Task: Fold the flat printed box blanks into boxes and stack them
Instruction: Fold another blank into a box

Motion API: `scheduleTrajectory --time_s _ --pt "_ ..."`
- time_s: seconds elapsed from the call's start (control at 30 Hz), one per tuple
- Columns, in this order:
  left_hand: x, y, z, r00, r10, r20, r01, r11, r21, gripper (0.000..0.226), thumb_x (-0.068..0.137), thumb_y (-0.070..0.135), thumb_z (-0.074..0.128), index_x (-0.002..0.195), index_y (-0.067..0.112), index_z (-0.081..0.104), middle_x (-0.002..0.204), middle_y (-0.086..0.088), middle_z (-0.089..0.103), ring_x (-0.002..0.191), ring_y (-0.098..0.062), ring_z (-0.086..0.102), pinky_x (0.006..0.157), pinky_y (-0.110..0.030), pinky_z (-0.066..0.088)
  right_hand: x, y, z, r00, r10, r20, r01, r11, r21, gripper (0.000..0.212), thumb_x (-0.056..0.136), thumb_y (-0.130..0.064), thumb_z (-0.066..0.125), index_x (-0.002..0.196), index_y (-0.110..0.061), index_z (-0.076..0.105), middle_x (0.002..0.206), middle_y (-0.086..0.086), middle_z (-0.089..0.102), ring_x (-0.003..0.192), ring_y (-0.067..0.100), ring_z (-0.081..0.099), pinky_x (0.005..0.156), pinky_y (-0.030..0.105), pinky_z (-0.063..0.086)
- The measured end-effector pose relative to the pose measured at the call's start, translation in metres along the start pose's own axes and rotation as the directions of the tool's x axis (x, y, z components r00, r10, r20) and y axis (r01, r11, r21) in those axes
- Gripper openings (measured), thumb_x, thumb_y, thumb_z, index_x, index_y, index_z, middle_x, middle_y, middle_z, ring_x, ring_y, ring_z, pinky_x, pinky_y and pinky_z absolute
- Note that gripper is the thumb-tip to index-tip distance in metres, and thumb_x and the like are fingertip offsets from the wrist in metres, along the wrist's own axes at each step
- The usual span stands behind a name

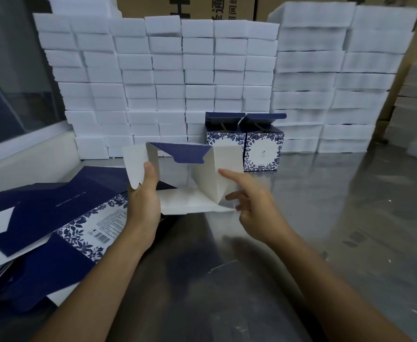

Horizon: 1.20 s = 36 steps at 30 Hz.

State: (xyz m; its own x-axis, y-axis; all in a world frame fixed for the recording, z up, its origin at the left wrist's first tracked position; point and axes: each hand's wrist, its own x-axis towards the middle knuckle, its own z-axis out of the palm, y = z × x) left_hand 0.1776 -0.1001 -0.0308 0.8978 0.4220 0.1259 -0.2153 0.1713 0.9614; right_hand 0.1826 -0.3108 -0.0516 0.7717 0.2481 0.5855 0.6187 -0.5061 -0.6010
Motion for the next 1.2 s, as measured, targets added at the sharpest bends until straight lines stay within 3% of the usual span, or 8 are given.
scheduleTrajectory --time_s 0.1,0.23,0.5,0.7,0.87,0.97,1.03,1.2 --pt "-0.002 0.003 0.001 1.0 -0.029 -0.003 0.028 0.998 -0.05 0.039 0.097 0.055 0.048 0.125 0.03 0.057 0.11 0.011 0.068 0.106 -0.015 0.064 0.086 -0.029 0.054 -0.002 -0.001 0.008 0.997 -0.041 0.072 0.044 0.998 -0.039 0.071 0.085 -0.008 0.076 0.139 -0.043 0.047 0.131 -0.016 0.052 0.1 0.005 0.062 0.083 0.024 0.055" --pt "-0.005 0.001 0.004 0.998 -0.017 0.061 0.021 0.998 -0.056 0.051 0.096 0.057 0.046 0.133 0.023 0.057 0.122 0.0 0.068 0.114 -0.022 0.063 0.102 -0.049 0.048 0.0 -0.01 0.014 0.973 -0.064 -0.223 0.061 0.998 -0.022 0.01 0.094 -0.035 0.062 0.1 -0.028 0.066 0.094 -0.011 0.067 0.081 0.006 0.062 0.068 0.03 0.052" --pt "-0.027 0.003 0.017 0.989 0.072 0.129 -0.091 0.986 0.143 0.101 0.067 0.086 0.023 0.144 0.024 0.046 0.137 -0.001 0.057 0.128 -0.021 0.052 0.111 -0.047 0.039 0.0 -0.021 0.016 0.836 0.014 -0.548 -0.027 1.0 -0.015 0.024 0.091 -0.035 0.068 0.106 -0.018 0.076 0.092 -0.008 0.074 0.069 0.008 0.058 0.067 0.03 0.052" --pt "-0.032 0.007 0.022 0.988 0.026 0.154 -0.035 0.998 0.061 0.072 0.089 0.074 0.03 0.136 0.024 0.054 0.128 -0.003 0.063 0.12 -0.022 0.058 0.105 -0.05 0.044 0.001 -0.021 0.016 0.817 0.057 -0.573 -0.058 0.998 0.016 0.015 0.089 -0.036 0.072 0.099 -0.024 0.072 0.086 -0.016 0.071 0.065 0.003 0.055 0.065 0.023 0.048" --pt "-0.035 0.002 0.025 0.979 0.175 0.106 -0.198 0.939 0.279 0.028 0.104 0.041 0.039 0.077 0.035 0.045 0.076 0.011 0.051 0.062 0.013 0.051 0.064 -0.009 0.041 0.0 -0.019 0.011 0.79 0.131 -0.599 -0.106 0.991 0.076 0.037 0.083 -0.026 0.081 0.085 -0.037 0.046 0.069 -0.014 0.055 0.06 0.011 0.052 0.059 0.034 0.047" --pt "-0.034 0.001 0.025 0.976 0.206 0.066 -0.216 0.928 0.303 0.03 0.105 0.032 0.04 0.075 0.032 0.044 0.076 -0.002 0.055 0.069 -0.002 0.059 0.071 -0.031 0.051 0.0 -0.02 0.013 0.796 0.071 -0.601 -0.027 0.996 0.082 0.027 0.085 -0.014 0.079 0.074 -0.02 0.056 0.068 -0.01 0.059 0.062 0.013 0.057 0.064 0.034 0.052" --pt "-0.033 0.0 0.026 0.979 0.194 0.063 -0.204 0.952 0.229 0.025 0.104 0.029 0.039 0.082 0.024 0.05 0.088 -0.02 0.058 0.085 -0.033 0.063 0.08 -0.058 0.054 0.001 -0.023 0.019 0.798 0.075 -0.598 -0.002 0.992 0.123 0.025 0.084 -0.011 0.08 0.071 -0.013 0.058 0.072 -0.005 0.062 0.067 0.013 0.06 0.068 0.033 0.054" --pt "-0.04 0.004 0.034 0.985 0.166 -0.052 -0.162 0.984 0.073 0.025 0.09 0.042 0.036 0.093 0.028 0.056 0.099 -0.01 0.061 0.092 -0.026 0.061 0.087 -0.06 0.052 0.0 -0.03 0.031 0.82 0.217 -0.53 -0.137 0.973 0.187 0.029 0.085 -0.03 0.079 0.066 -0.025 0.059 0.078 -0.012 0.057 0.073 0.01 0.057 0.066 0.027 0.048"
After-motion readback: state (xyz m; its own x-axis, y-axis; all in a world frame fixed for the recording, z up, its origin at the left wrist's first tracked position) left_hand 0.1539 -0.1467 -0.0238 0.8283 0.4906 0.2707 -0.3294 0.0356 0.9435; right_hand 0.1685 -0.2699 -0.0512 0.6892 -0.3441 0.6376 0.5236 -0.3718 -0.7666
